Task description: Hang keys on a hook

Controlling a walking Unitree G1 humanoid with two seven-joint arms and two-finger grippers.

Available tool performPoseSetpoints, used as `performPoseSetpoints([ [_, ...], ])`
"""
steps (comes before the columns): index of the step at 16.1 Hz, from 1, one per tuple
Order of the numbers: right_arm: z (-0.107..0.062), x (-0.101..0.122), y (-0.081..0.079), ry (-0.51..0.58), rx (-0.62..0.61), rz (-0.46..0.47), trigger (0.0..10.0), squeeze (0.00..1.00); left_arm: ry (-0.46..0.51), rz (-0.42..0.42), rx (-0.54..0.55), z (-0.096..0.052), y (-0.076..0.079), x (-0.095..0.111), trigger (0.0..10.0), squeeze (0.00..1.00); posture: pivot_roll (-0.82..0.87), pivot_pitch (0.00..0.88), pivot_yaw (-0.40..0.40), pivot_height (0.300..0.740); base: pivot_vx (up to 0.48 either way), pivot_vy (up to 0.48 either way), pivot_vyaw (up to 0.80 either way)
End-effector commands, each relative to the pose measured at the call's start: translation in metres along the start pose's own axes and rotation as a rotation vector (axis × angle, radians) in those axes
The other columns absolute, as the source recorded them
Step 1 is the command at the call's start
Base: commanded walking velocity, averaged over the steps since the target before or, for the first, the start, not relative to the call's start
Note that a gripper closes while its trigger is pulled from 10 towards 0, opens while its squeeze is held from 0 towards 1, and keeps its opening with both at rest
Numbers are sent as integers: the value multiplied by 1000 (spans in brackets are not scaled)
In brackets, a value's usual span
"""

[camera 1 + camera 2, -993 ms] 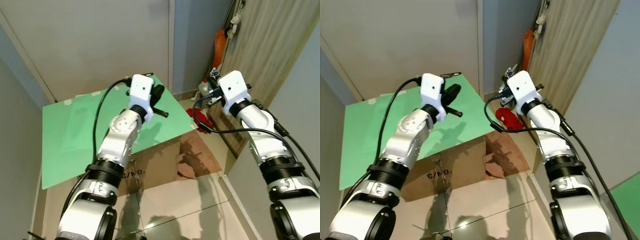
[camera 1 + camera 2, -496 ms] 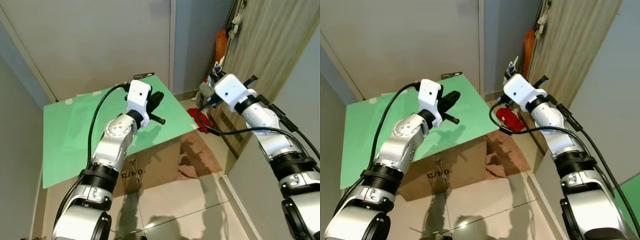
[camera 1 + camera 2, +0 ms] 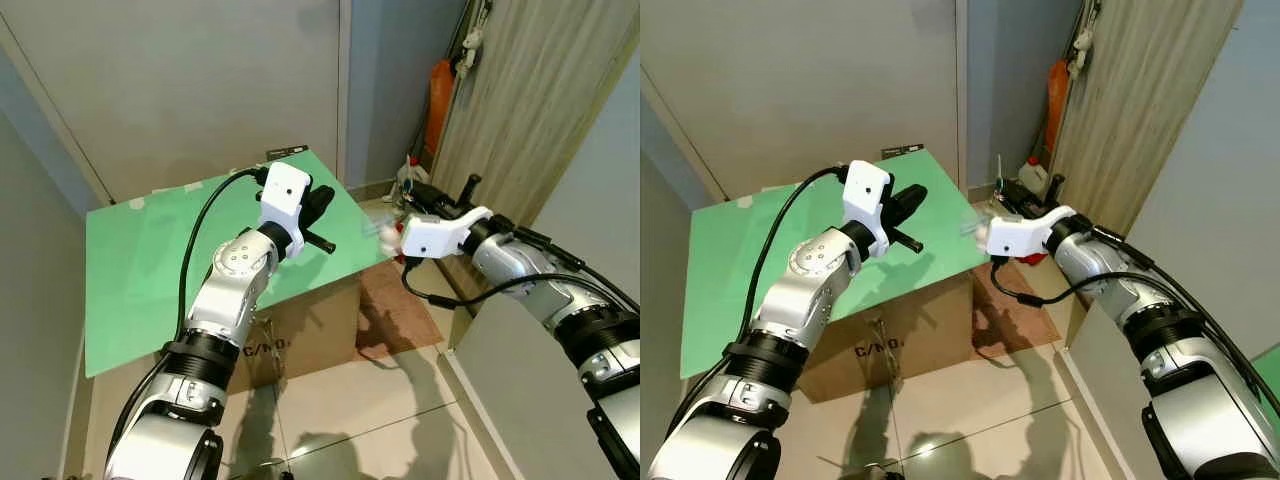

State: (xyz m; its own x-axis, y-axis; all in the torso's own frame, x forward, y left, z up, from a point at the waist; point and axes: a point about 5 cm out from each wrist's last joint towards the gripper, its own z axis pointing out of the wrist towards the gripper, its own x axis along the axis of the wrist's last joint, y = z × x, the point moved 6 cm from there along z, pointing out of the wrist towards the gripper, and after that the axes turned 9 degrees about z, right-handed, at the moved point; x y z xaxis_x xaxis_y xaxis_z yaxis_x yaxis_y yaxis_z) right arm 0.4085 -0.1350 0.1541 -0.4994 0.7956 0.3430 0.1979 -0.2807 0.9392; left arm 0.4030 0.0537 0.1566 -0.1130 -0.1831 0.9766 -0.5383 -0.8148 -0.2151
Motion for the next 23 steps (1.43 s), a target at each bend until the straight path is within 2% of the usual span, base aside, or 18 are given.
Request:
performPoseSetpoints([
  [1,3,3,9,10,-40,27,0,0,6,21,-3,-1,-2,4,10000,0,-56,0,69,740,0,0,0],
  [3,3,2,11,9,-68,54,0,0,5,23,-5,-1,-1,4,10000,0,-58,0,70,740,0,0,0],
  [4,4,1,15,6,-104,98,0,0,3,21,-2,-1,-2,4,10000,0,-57,0,71,740,0,0,0],
  [6,5,1,23,15,-142,94,0,0,3,-14,-10,-2,-1,3,10000,0,-56,0,72,740,0,0,0],
  [9,6,8,39,46,-197,95,0,0,17,-37,-141,-5,22,3,10000,0,-56,0,74,740,0,0,0],
  [12,8,15,53,84,-246,146,0,0,-10,46,-212,-8,36,-5,10000,0,-54,0,75,740,0,0,0],
  [14,8,17,59,102,-257,160,0,0,-15,98,-216,-8,37,-5,10000,0,-54,0,74,740,0,0,0],
  [16,7,18,61,114,-265,155,0,0,3,281,-144,-6,25,0,10000,0,-54,0,73,740,0,0,0],
  [17,6,18,61,115,-264,151,0,0,6,325,-136,-7,23,2,10000,0,-53,0,73,740,0,0,0],
  [18,6,18,60,114,-263,150,0,0,10,355,-126,-7,21,3,10000,0,-53,0,72,740,0,0,0],
  [21,5,17,58,112,-255,155,0,0,11,349,-95,-8,15,3,10000,0,-53,0,72,740,0,0,0],
  [23,4,13,54,101,-247,150,0,0,42,385,-87,-9,13,10,10000,0,-51,0,70,740,0,0,0],
])
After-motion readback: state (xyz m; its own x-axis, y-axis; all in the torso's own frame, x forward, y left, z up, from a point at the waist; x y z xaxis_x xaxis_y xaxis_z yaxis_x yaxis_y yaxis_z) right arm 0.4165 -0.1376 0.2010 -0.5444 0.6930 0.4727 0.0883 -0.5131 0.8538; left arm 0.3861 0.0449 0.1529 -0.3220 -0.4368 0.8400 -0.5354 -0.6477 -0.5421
